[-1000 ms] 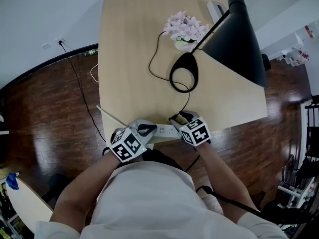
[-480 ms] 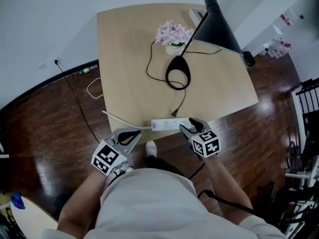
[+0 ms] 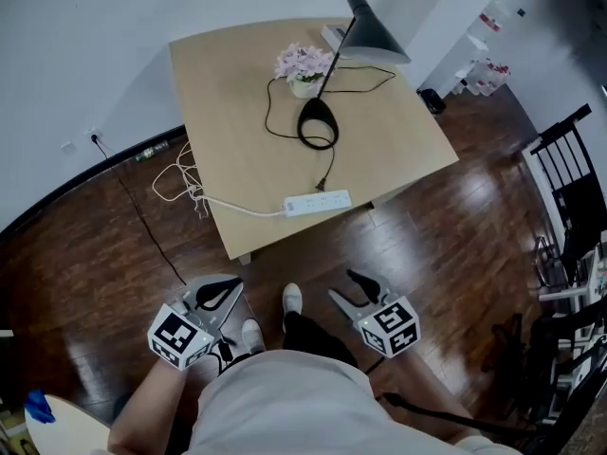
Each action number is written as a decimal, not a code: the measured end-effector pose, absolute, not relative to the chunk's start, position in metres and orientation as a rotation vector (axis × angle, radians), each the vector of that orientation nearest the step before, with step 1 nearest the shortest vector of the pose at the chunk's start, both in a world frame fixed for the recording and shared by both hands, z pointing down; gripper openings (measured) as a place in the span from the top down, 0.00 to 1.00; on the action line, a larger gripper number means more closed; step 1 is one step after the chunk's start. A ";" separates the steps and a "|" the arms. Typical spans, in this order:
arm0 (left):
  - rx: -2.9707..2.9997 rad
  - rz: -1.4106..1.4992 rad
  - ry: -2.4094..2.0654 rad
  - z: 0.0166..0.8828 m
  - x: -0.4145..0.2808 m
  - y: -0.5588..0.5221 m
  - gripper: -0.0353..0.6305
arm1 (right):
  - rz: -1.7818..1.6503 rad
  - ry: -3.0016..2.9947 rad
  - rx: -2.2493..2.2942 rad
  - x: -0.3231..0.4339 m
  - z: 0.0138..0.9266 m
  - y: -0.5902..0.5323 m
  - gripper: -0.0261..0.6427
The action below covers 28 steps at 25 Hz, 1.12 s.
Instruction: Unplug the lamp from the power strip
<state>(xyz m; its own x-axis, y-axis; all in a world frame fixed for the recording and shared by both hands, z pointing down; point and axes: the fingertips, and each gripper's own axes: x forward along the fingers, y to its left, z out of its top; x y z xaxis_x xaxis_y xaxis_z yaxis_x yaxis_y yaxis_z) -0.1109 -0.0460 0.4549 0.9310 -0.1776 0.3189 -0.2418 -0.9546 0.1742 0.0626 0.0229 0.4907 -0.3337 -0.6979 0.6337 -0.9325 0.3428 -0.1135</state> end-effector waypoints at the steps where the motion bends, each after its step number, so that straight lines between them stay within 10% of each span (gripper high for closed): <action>1: 2.876 0.455 -0.312 0.455 -0.117 -0.034 0.94 | 0.619 -2.120 1.399 0.056 0.489 0.039 0.63; 28: 2.986 0.351 -0.387 0.380 -0.160 0.277 0.94 | 0.469 -2.289 1.509 0.026 0.440 0.369 0.63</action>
<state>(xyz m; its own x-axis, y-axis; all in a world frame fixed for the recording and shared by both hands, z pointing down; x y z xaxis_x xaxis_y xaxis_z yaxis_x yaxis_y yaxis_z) -0.1601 0.2772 0.3796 0.9408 -0.2380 0.2416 -0.2635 -0.9614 0.0792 0.0261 0.3687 0.4397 -0.3662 -0.8048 0.4671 -0.9237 0.3752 -0.0776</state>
